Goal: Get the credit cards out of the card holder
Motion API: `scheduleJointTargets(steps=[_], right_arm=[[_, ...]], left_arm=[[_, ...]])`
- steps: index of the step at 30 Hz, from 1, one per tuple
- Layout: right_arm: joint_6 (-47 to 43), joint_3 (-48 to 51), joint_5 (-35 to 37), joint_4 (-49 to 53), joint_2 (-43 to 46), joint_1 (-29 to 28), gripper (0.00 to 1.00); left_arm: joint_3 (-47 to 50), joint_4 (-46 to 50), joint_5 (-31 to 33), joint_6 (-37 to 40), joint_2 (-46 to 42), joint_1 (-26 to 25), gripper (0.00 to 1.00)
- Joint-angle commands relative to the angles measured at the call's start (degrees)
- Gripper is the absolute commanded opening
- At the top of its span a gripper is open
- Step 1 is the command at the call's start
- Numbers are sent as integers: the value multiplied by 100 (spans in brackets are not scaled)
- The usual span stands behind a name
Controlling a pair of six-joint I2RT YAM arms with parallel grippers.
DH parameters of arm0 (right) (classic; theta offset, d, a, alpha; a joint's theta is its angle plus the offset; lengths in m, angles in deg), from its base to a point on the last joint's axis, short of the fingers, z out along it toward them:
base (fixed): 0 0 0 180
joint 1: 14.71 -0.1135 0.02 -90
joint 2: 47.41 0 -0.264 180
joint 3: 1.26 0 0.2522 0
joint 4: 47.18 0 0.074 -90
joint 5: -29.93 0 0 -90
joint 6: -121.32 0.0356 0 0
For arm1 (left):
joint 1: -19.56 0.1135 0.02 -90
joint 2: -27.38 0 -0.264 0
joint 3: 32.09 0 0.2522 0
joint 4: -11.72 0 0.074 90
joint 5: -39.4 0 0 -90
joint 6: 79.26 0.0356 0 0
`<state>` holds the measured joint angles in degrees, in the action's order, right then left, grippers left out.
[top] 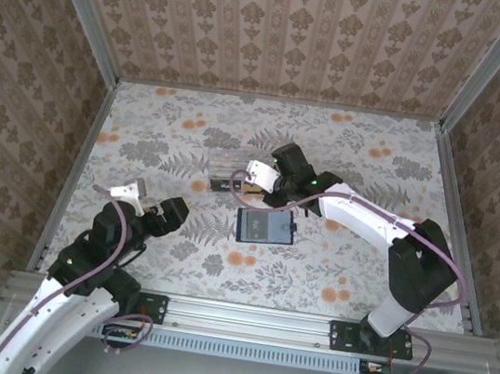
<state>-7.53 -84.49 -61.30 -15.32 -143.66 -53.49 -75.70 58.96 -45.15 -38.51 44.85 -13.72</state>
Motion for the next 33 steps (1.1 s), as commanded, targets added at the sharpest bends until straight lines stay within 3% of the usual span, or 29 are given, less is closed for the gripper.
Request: scheduleJointTargets(steps=[1,13,33], right_arm=[[-1088,-382,172,-45,-253,-5,0],[-2178,-560,-233,-183,-700,72,0],[-2276,-704,-280,-89,-1206,231,0]], left_arm=[[49,377,60,-108,-67,49,100],[-39,529,112,-33,-69,58,100],[-44,643,144,-40,-60,84,100]])
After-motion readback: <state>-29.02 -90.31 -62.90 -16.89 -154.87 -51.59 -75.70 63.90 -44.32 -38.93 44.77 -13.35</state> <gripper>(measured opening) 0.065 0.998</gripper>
